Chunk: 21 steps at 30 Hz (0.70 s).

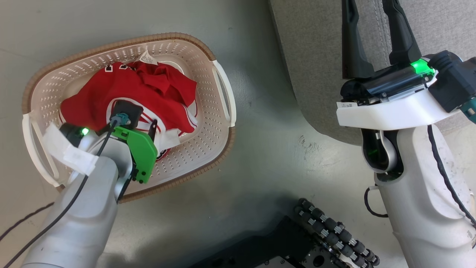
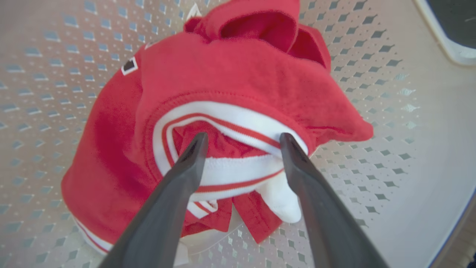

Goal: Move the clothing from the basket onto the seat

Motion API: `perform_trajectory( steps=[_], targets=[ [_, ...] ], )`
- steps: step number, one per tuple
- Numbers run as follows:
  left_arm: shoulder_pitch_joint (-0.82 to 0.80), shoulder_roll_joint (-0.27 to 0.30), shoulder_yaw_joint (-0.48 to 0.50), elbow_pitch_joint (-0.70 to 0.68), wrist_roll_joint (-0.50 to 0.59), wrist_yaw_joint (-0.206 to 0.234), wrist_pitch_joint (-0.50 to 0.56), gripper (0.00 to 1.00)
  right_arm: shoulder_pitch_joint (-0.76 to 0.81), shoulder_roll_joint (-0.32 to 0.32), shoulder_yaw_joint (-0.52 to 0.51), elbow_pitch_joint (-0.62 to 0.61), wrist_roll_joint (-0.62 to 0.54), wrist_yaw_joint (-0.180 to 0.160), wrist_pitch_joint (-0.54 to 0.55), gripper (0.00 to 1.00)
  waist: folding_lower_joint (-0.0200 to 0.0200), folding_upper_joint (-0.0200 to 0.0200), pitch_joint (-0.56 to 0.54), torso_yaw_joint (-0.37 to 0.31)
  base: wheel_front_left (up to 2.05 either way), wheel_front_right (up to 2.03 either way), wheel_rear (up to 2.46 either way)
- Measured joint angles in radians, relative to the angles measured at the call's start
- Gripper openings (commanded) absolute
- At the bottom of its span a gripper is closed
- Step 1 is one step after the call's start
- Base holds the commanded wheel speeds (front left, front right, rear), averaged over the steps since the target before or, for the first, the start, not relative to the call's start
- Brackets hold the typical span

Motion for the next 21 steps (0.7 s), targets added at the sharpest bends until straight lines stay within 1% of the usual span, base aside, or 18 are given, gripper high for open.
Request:
perform_trajectory(
  steps=[9, 10, 11, 12, 13, 14, 21],
  targets=[
    [-0.025, -0.033, 0.003, 0.104, -0.02, -0.001, 0.066, 1.0, 0.0, 0.0, 0.008, -0.002, 0.023, -0.001, 0.0, 1.0, 0.0, 0.0, 0.009, 0.003, 0.0, 0.0, 0.0],
    [-0.027, -0.036, 0.004, 0.111, -0.02, -0.001, 0.072, 0.95, -0.001, 0.0, 0.009, -0.002, 0.024, -0.002, 0.0, 1.0, 0.0, 0.0, 0.009, 0.003, 0.0, 0.0, 0.0],
    [-0.031, -0.04, 0.006, 0.121, -0.023, -0.001, 0.077, 0.63, -0.001, 0.0, 0.01, -0.002, 0.025, -0.002, 0.0, 1.0, -0.0001, 0.0, 0.01, 0.003, 0.0, 0.0, 0.0],
    [-0.036, -0.042, 0.007, 0.132, -0.024, -0.001, 0.083, 0.63, -0.001, 0.0, 0.01, -0.002, 0.025, -0.002, 0.0, 1.0, -0.0001, 0.0, 0.01, 0.004, 0.0, 0.0, 0.0],
    [-0.038, -0.044, 0.007, 0.137, -0.024, -0.001, 0.087, 0.34, -0.001, 0.0, 0.01, -0.002, 0.025, -0.002, 0.0, 1.0, -0.0001, 0.0, 0.011, 0.004, 0.0, 0.0, 0.0],
    [-0.041, -0.044, 0.007, 0.141, -0.024, -0.001, 0.089, 0.0, -0.001, 0.0, 0.01, -0.003, 0.026, -0.002, 0.0, 1.0, 0.0, 0.0, 0.011, 0.004, 0.0, 0.0, 0.0],
    [-0.074, -0.049, 0.009, 0.172, -0.024, 0.002, 0.088, 0.0, -0.001, 0.0, 0.01, -0.005, 0.032, -0.003, 0.0, 1.0, -0.0001, 0.0, 0.013, 0.005, 0.0, 0.0, 0.0]
  ],
)
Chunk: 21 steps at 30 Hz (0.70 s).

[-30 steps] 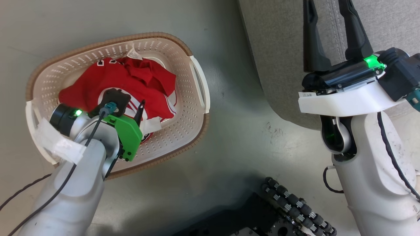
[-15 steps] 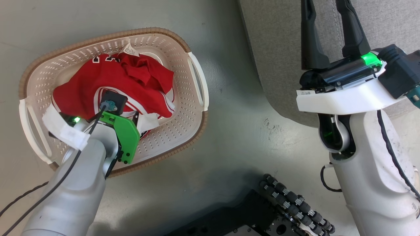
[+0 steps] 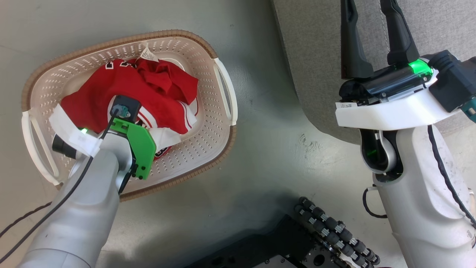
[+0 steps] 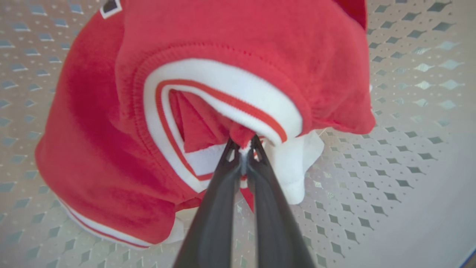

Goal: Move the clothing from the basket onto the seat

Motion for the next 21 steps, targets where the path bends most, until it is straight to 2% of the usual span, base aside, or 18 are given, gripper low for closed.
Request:
perform_trajectory(
  steps=[7, 21],
  targets=[
    [-0.021, -0.007, -0.012, 0.032, 0.005, 0.0, -0.007, 0.0, 0.0, 0.0, -0.003, 0.004, -0.002, -0.008, 0.0, 1.0, 0.0001, 0.0, -0.005, 0.004, 0.0, 0.0, 0.0],
    [-0.023, -0.045, -0.041, 0.043, 0.007, -0.002, -0.139, 0.0, 0.002, 0.0, -0.017, 0.067, -0.061, 0.007, 0.0, 1.0, 0.0, 0.0, -0.1, 0.054, 0.0, 0.0, 0.0]
  ],
)
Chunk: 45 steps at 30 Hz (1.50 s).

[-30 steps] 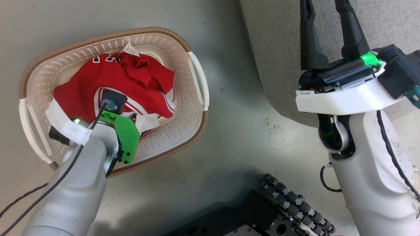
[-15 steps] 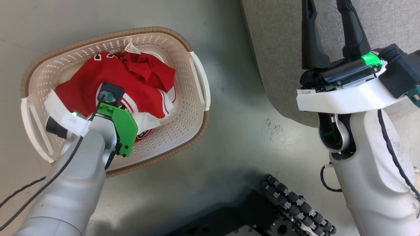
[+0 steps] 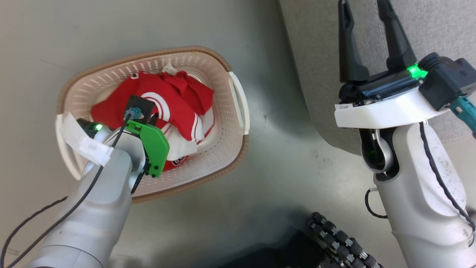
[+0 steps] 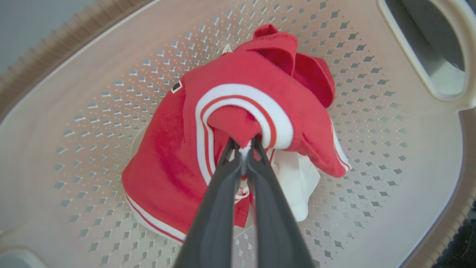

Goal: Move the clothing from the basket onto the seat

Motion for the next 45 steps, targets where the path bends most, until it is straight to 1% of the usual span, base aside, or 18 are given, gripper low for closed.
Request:
perform_trajectory(
  steps=[1, 5, 6, 11, 13, 17, 25, 29, 33, 36, 41, 45],
  targets=[
    [0.0, -0.003, -0.001, 0.0, -0.001, 0.0, -0.011, 0.0, 0.001, 0.0, 0.0, 0.007, -0.004, 0.005, 0.0, 1.0, 0.0, 0.0, -0.009, 0.005, 0.0, 0.0, 0.0],
    [0.008, -0.015, -0.001, -0.002, -0.014, 0.0, -0.053, 0.0, 0.011, 0.0, -0.01, 0.023, -0.014, 0.007, 0.0, 1.0, -0.0001, 0.0, -0.047, 0.028, 0.0, 0.0, 0.0],
    [0.013, -0.016, -0.001, -0.003, -0.027, -0.001, -0.064, 0.0, 0.017, -0.002, -0.013, 0.027, -0.016, 0.013, 0.0, 1.0, -0.0001, 0.0, -0.057, 0.034, 0.0, 0.0, 0.0],
    [0.05, -0.019, -0.005, -0.012, -0.055, -0.009, -0.113, 0.0, 0.043, -0.016, -0.027, 0.045, -0.035, 0.016, 0.0, 1.0, -0.0001, 0.0, -0.109, 0.067, 0.0, 0.0, 0.0],
    [0.061, -0.022, -0.004, -0.018, -0.066, -0.009, -0.133, 0.0, 0.049, -0.019, -0.029, 0.054, -0.039, 0.023, 0.0, 1.0, -0.0001, 0.0, -0.131, 0.082, 0.0, 0.0, 0.0],
    [0.085, -0.023, 0.0, -0.033, -0.111, -0.009, -0.181, 0.0, 0.07, -0.022, -0.03, 0.069, -0.045, 0.026, 0.0, 1.0, -0.0001, 0.0, -0.175, 0.111, 0.0, 0.0, 0.0],
    [0.125, -0.026, -0.003, -0.095, -0.161, -0.009, -0.216, 0.0, 0.117, -0.032, -0.044, 0.096, -0.046, 0.032, 0.0, 1.0, -0.0001, 0.0, -0.255, 0.163, 0.0, 0.0, 0.0],
    [0.151, -0.026, -0.008, -0.153, -0.2, -0.01, -0.224, 0.0, 0.145, -0.036, -0.048, 0.108, -0.046, 0.036, 0.0, 1.0, -0.0001, 0.0, -0.301, 0.19, 0.0, 0.0, 0.0],
    [0.18, -0.027, -0.033, -0.23, -0.283, -0.01, -0.231, 0.0, 0.17, -0.044, -0.053, 0.123, -0.047, 0.039, 0.0, 1.0, -0.0001, 0.0, -0.349, 0.215, 0.0, 0.0, 0.0],
    [0.191, -0.027, -0.039, -0.286, -0.315, -0.01, -0.232, 0.0, 0.19, -0.044, -0.058, 0.131, -0.047, 0.039, 0.0, 1.0, -0.0001, 0.0, -0.383, 0.233, 0.0, 0.0, 0.0],
    [0.191, -0.027, -0.033, -0.358, -0.319, -0.01, -0.233, 0.0, 0.22, -0.044, -0.059, 0.144, -0.047, 0.04, 0.0, 1.0, -0.0001, 0.0, -0.44, 0.261, 0.0, 0.0, 0.0],
    [0.191, -0.027, 0.012, -0.472, -0.319, -0.01, -0.233, 0.0, 0.249, -0.043, -0.049, 0.162, -0.046, 0.049, 0.0, 1.0, -0.0001, 0.0, -0.498, 0.28, 0.0, 0.0, 0.0]
  ],
)
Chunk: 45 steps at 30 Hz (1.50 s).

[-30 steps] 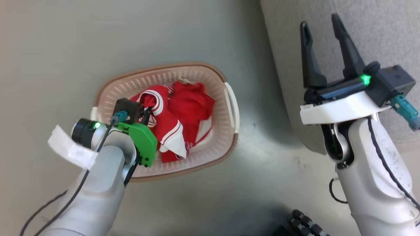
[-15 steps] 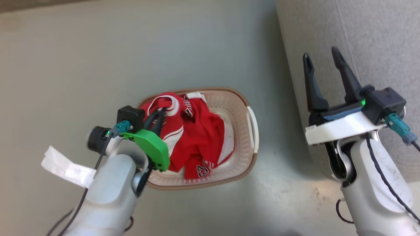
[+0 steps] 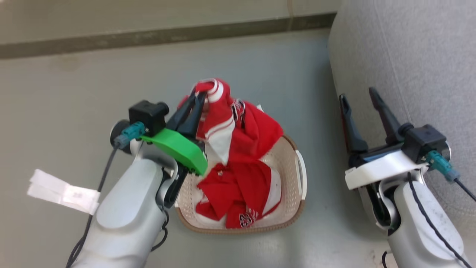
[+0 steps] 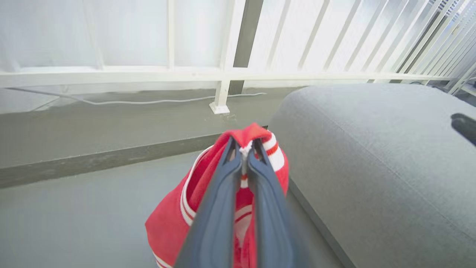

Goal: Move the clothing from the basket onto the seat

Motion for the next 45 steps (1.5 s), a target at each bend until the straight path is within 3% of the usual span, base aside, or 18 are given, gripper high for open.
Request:
perform_trajectory(
  steps=[7, 18, 31, 45],
  targets=[
    [0.02, 0.011, 0.044, -0.133, -0.016, 0.0, 0.0, 0.0, 0.044, 0.004, 0.009, 0.016, 0.001, 0.0, 0.0, 1.0, 0.0, 0.0, -0.076, 0.01, 0.0, 0.0, 0.0],
    [0.076, 0.05, -0.007, -0.296, -0.04, 0.0, -0.003, 0.0, 0.106, 0.017, 0.034, 0.035, 0.01, 0.009, 0.0, 1.0, 0.0, 0.0, -0.165, 0.0, 0.0, 0.0, 0.0],
    [0.201, 0.104, -0.049, -0.377, -0.056, 0.0, -0.003, 0.0, 0.165, 0.025, 0.058, 0.042, 0.012, 0.017, 0.0, 1.0, 0.0, 0.0, -0.25, -0.016, 0.0, 0.0, 0.0],
    [0.273, 0.123, -0.057, -0.453, -0.084, 0.0, 0.012, 0.0, 0.201, 0.026, 0.079, 0.035, 0.02, 0.017, 0.0, 1.0, 0.0, 0.0, -0.299, -0.019, 0.0, 0.0, 0.0]
  ],
)
